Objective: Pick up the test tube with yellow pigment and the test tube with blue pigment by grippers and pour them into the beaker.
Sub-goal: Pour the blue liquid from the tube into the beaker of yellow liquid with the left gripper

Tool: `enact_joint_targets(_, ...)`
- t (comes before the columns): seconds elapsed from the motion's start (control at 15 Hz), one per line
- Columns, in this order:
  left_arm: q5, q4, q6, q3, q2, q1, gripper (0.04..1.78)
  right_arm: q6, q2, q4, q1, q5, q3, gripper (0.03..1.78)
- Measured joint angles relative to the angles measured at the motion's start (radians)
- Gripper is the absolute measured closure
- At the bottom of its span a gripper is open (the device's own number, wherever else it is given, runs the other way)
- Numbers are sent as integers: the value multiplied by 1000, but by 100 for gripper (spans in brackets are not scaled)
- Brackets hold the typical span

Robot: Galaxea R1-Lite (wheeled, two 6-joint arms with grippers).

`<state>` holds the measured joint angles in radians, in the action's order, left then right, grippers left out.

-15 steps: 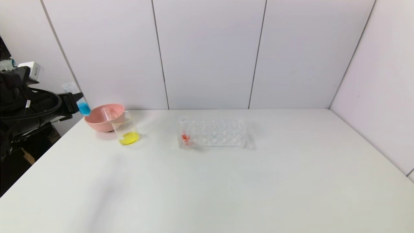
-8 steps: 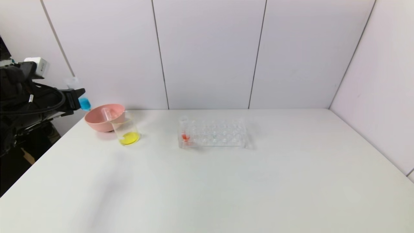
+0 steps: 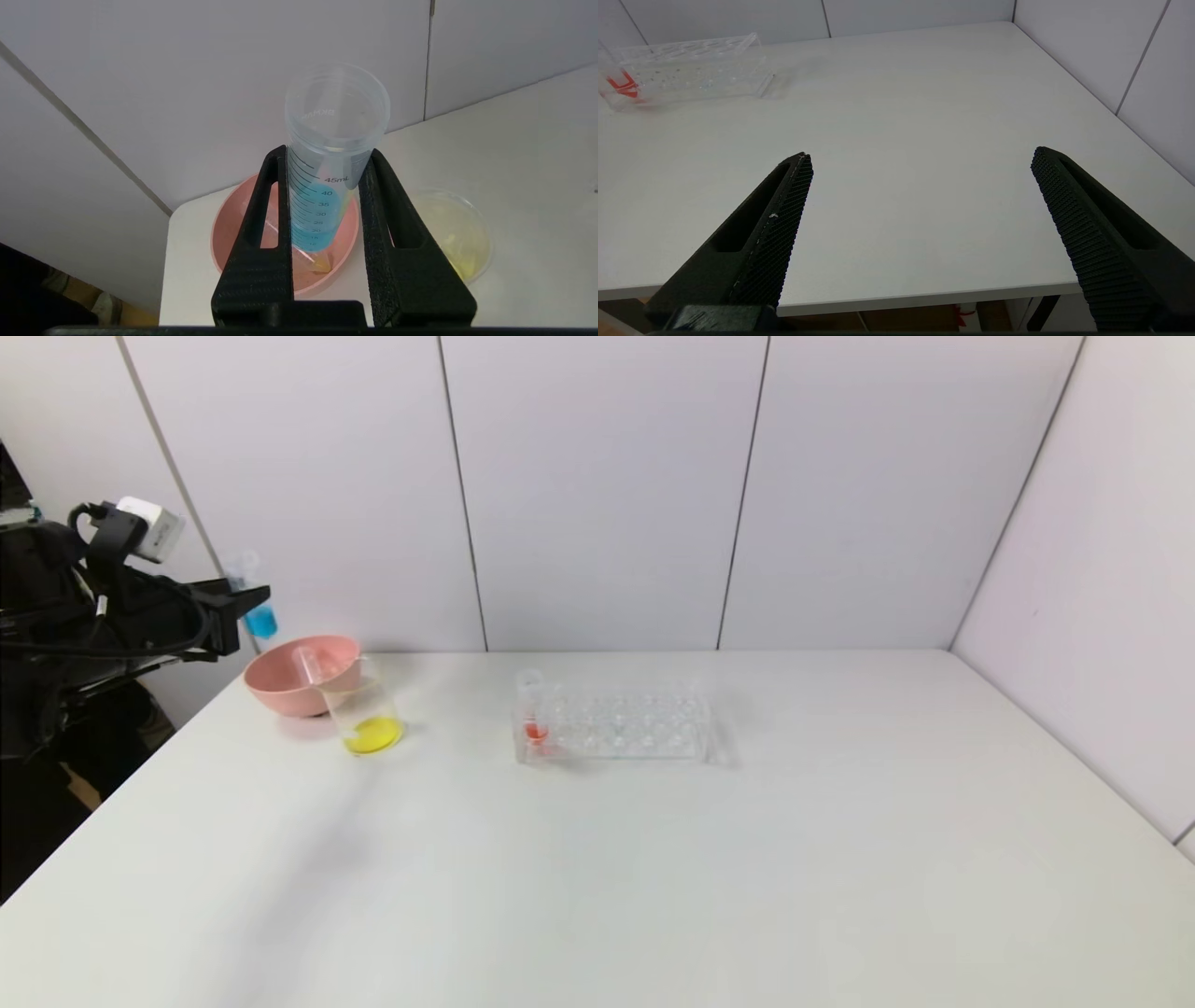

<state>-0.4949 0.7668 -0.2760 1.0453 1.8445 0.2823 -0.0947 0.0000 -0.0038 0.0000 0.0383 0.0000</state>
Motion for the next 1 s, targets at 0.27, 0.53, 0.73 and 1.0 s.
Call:
enact_joint_targets(0.27,-130,-13,-109,50,52,39,138,0,0,0,0,0,0,10)
enact_joint_targets(0.53,-187,-211,-271,117,65,57,138,0,0,0,0,0,0,10)
enact_joint_targets(0.73,-185,-489,-448,217,53,68,138,0,0,0,0,0,0,10)
enact_joint_targets(1.0,-180,-776,-667,346,53,74,138,0,0,0,0,0,0,10)
